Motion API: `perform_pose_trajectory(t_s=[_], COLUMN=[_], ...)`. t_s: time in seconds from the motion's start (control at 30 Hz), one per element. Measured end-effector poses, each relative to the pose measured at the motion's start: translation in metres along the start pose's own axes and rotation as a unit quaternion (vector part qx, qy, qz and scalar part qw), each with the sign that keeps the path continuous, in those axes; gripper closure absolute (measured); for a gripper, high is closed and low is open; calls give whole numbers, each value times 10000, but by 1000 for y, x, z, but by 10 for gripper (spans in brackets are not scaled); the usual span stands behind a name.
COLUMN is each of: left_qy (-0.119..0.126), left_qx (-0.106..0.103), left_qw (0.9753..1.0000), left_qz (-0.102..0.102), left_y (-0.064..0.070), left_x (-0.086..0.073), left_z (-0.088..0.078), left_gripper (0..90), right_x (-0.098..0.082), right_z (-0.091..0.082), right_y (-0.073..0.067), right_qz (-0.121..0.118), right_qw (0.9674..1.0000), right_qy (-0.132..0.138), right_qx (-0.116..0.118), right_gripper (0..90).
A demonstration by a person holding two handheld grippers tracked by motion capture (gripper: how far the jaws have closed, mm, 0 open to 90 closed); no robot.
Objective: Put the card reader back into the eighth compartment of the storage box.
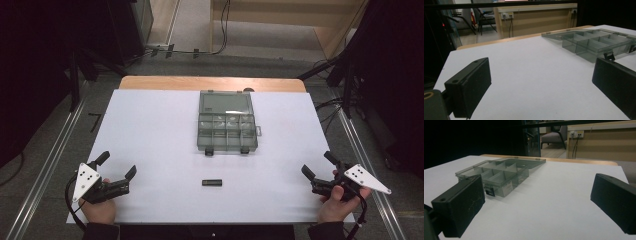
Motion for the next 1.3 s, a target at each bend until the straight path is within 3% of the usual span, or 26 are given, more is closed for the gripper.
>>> perform_pose_trajectory(t_s=[0.23,0.33,0.57,0.93,1.3], left_qy=[-10,-21,-12,-57,-42], left_qx=[27,29,56,50,33], left_qw=[10000,10000,10000,9999,9999], left_qz=[31,66,80,110,109], left_y=[1,2,3,4,4], left_x=[-1,-1,-1,-2,-1], left_z=[0,0,0,1,0], left_gripper=[23,23,23,23,23], right_x=[0,3,16,37,46], right_z=[6,7,8,22,37], right_y=[-6,-11,-22,-53,-64], right_qz=[60,-39,-32,-527,-590], right_qw=[9997,9996,9992,9943,9896], right_qy=[-161,-195,-123,-359,-469], right_qx=[156,186,369,855,1228], right_gripper=[0,0,0,0,0])
Point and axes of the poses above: each handheld gripper's, and its own axes: z roughly forward along the jaws, x roughly out of its top, y roughly to its right, the point moved 4 cm from there along z, roughly forward along the jaws, and after that the axes turned 1 degree about -z, right-handed, at the moved point
